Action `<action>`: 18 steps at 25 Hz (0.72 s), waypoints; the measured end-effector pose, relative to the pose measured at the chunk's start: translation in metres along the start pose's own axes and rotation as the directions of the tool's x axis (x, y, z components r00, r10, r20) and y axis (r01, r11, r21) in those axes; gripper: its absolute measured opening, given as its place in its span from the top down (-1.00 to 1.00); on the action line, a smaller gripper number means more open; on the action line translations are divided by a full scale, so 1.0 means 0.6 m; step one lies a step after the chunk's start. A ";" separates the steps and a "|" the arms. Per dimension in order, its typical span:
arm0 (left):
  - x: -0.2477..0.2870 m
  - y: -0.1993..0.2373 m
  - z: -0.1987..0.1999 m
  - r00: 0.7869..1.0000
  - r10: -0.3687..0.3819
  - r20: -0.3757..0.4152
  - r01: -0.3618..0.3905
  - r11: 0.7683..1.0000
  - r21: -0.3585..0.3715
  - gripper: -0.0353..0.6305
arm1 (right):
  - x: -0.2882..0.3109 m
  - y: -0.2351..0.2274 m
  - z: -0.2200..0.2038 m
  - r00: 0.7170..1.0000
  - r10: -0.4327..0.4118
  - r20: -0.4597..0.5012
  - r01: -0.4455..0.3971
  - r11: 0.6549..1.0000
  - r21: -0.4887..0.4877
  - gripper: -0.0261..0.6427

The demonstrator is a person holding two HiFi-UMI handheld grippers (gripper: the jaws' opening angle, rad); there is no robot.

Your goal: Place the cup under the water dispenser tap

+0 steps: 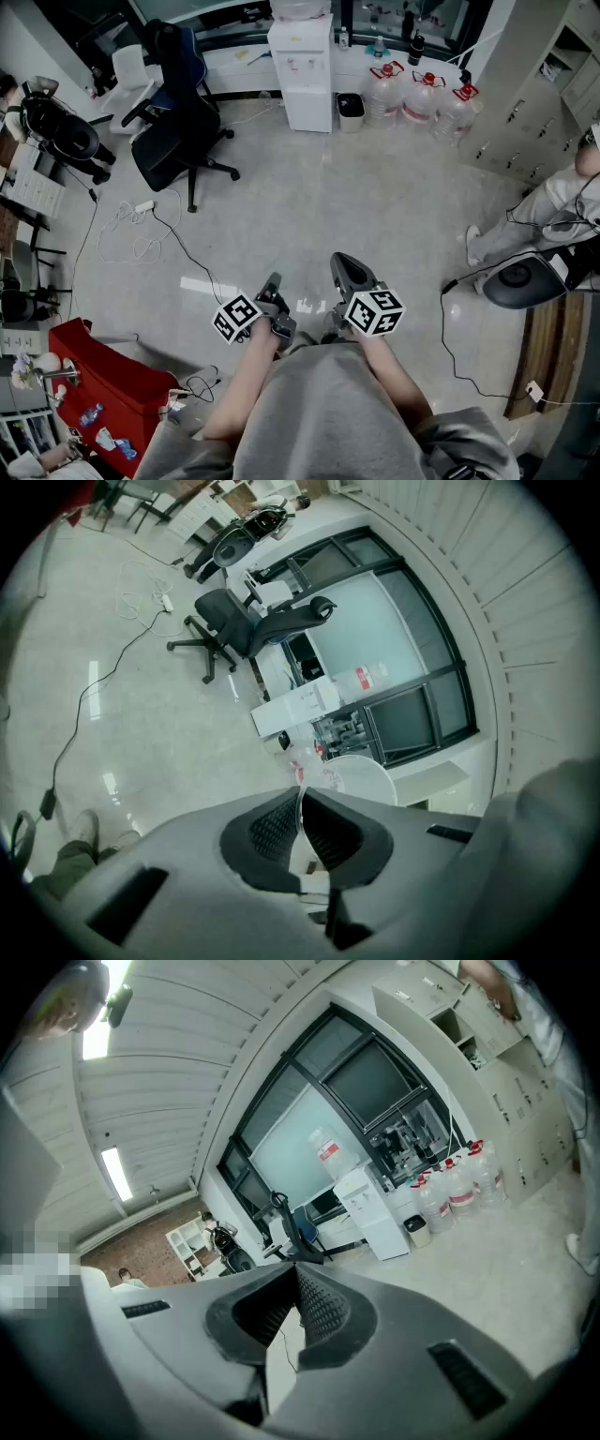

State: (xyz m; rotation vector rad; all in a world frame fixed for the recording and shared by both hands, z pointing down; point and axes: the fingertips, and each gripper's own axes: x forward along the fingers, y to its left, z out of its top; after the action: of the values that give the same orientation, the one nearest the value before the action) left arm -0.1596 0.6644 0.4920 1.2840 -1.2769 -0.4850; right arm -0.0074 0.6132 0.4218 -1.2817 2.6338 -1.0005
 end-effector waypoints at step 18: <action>-0.107 -0.061 0.013 0.997 0.032 -0.071 0.014 0.823 0.568 0.86 | -0.017 0.115 -0.057 0.999 -0.019 0.032 0.017 0.999 0.052 0.89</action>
State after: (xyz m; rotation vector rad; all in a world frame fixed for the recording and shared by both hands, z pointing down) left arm -0.1734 0.7045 0.4313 1.7731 -1.4157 -0.0292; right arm -0.0591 0.6696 0.4072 -1.3014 2.5598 -1.0340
